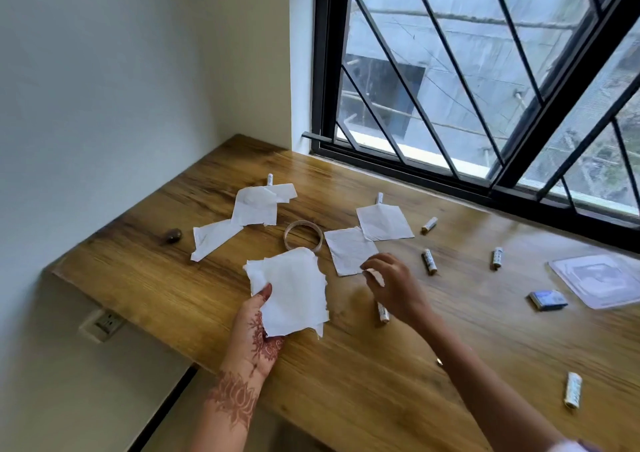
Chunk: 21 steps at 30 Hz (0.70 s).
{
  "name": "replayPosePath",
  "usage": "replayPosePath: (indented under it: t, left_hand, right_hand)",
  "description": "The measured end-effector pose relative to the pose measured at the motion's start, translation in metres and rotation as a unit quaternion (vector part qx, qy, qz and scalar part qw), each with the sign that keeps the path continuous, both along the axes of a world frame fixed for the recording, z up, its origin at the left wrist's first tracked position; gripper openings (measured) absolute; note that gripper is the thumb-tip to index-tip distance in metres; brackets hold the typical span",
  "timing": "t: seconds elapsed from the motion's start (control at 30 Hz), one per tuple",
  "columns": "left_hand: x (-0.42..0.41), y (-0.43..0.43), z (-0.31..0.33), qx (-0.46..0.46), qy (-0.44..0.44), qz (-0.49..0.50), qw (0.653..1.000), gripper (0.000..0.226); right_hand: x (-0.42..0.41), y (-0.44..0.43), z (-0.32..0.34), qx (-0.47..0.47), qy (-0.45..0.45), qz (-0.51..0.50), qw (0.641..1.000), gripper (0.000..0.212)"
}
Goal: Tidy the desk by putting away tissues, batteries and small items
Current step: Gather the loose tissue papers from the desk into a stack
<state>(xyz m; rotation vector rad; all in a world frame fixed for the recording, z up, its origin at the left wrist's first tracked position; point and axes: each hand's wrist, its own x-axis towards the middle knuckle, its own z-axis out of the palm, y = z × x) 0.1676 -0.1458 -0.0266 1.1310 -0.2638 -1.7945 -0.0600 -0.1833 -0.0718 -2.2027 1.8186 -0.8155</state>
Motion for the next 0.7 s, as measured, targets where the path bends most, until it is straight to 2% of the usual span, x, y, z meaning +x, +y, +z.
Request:
replayPosePath:
  t: [0.1, 0.2, 0.27, 0.4, 0.5, 0.6, 0.7]
  left_hand:
    - [-0.003, -0.008, 0.0, 0.006, -0.014, 0.005, 1.0, 0.015]
    - [-0.003, -0.013, -0.003, 0.001, -0.018, 0.013, 1.0, 0.016]
    - [-0.005, -0.013, -0.005, -0.003, -0.014, 0.019, 1.0, 0.016]
    - [-0.011, -0.01, -0.006, -0.001, -0.015, 0.035, 0.999, 0.016]
    - [-0.015, -0.006, -0.005, -0.003, -0.011, 0.046, 0.999, 0.021]
    - [-0.018, -0.006, -0.004, -0.013, -0.005, 0.046, 0.999, 0.029]
    - [-0.024, -0.009, -0.001, -0.007, -0.015, 0.04, 0.999, 0.038]
  right_hand:
    - [-0.016, -0.027, -0.01, 0.051, 0.072, 0.011, 0.996, 0.02]
    - [-0.02, -0.037, -0.019, 0.043, 0.127, 0.038, 0.99, 0.008]
    - [-0.02, -0.038, -0.025, 0.023, 0.138, 0.041, 0.989, 0.003]
    - [-0.015, -0.036, -0.024, 0.028, 0.14, 0.037, 0.989, 0.011]
    - [-0.007, -0.031, -0.01, 0.072, 0.001, -0.044, 0.996, 0.011]
    - [0.008, -0.023, 0.013, 0.114, -0.193, -0.094, 0.97, 0.009]
    - [0.027, -0.014, 0.04, 0.145, -0.286, -0.076, 0.944, 0.01]
